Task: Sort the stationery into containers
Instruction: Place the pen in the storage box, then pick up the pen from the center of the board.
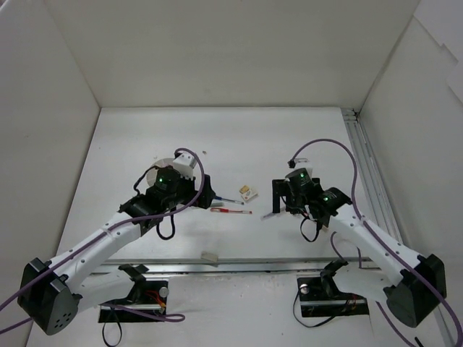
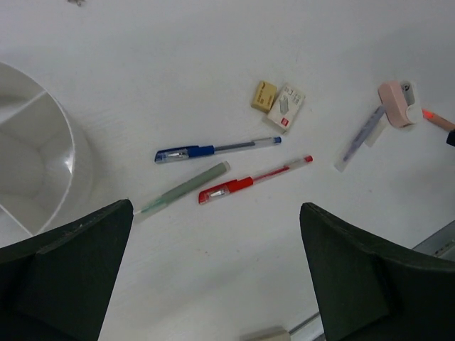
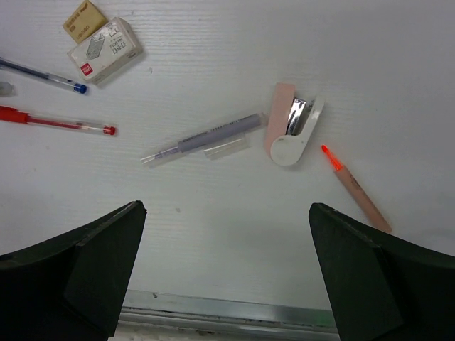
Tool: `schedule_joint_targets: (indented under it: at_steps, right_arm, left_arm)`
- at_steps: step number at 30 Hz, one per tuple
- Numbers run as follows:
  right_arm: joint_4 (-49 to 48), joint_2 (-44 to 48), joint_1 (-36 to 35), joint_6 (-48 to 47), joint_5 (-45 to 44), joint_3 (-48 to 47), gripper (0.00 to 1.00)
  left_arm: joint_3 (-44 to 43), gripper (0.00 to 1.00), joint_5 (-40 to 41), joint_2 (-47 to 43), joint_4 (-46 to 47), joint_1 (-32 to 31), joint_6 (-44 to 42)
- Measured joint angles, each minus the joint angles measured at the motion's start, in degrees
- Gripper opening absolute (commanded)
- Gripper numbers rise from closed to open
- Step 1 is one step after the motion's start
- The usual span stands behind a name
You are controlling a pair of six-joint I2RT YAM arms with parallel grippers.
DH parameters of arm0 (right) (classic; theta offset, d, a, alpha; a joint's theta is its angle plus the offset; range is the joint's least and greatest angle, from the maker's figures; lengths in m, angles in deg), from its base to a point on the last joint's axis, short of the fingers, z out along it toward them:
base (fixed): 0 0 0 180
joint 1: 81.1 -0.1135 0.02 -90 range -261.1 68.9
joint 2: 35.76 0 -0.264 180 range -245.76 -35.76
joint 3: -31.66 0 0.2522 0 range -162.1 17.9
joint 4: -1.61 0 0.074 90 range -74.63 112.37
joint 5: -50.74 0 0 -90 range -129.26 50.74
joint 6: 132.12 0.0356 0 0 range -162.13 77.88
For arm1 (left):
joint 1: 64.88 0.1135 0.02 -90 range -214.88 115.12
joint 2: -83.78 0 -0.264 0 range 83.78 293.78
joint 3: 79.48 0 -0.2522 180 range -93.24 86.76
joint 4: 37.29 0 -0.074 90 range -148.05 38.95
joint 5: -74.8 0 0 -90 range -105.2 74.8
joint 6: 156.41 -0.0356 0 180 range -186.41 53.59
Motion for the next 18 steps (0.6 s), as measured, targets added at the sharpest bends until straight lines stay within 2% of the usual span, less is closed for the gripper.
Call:
schedule_joint_targets:
  at_steps: [10,18]
  right_arm:
    - [-4.0,-12.9,-2.8,1.5,-1.4,-4.3,0.98]
    - [-5.2,-16.7,-5.9,0.4,-0.9,-4.3,0.98]
  left_arm:
    - [4.9,0.99,0.7,-0.3,-3.7,-2.0,8.8]
    - [7.7,0.99,3.4,-1.8,-4.6,-2.9,11.7]
